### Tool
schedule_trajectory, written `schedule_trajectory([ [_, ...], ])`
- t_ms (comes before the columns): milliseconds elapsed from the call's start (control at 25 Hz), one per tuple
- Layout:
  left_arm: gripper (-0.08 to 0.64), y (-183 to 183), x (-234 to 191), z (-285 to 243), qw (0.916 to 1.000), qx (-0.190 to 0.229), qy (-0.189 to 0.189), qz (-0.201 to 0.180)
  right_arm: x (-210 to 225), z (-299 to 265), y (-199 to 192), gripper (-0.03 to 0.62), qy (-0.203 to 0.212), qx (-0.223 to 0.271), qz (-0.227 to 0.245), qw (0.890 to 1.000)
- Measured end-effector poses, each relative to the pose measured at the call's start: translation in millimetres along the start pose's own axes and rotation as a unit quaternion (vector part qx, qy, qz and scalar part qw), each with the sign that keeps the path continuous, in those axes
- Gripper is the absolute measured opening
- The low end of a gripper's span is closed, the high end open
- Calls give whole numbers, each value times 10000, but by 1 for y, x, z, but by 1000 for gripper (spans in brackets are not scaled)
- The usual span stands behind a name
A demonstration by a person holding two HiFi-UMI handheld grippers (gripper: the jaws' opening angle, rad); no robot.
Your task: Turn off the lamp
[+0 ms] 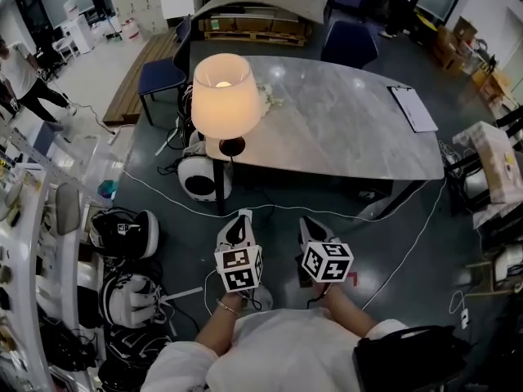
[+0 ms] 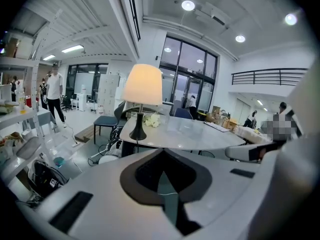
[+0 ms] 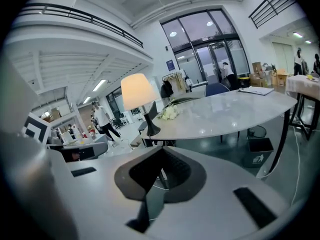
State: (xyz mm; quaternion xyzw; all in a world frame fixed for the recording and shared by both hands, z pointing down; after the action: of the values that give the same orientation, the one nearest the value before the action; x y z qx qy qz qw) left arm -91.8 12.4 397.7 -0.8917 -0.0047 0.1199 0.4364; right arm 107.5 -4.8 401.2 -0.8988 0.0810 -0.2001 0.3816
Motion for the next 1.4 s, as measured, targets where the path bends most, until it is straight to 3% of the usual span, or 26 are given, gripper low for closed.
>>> schedule_trajectory([
  [400,0,18,-12,-46,9997,-228,-32,41,5,-34,38,-2,-47,25,27,10000],
  [1080,-1,-6,-28,-118,9959,-838,310,149,40,-105,30,-2,147,-591,-46,9981],
  [1400,-2,-33,-39,-164,9950,-935,353,66,63,-147,9,-2,211,-614,-219,9977],
])
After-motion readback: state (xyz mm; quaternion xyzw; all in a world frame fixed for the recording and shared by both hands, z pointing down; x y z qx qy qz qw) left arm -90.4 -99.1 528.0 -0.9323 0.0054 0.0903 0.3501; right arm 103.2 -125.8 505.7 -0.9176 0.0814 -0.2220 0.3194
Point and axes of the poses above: the fingertips, and each gripper's own axes: z backward along the fingers, x to its right, y out of its top, the point moved 7 cm from there along z, backward along the fingers, and after that the axes turned 12 degrees about -x, right-handed, at the moved point
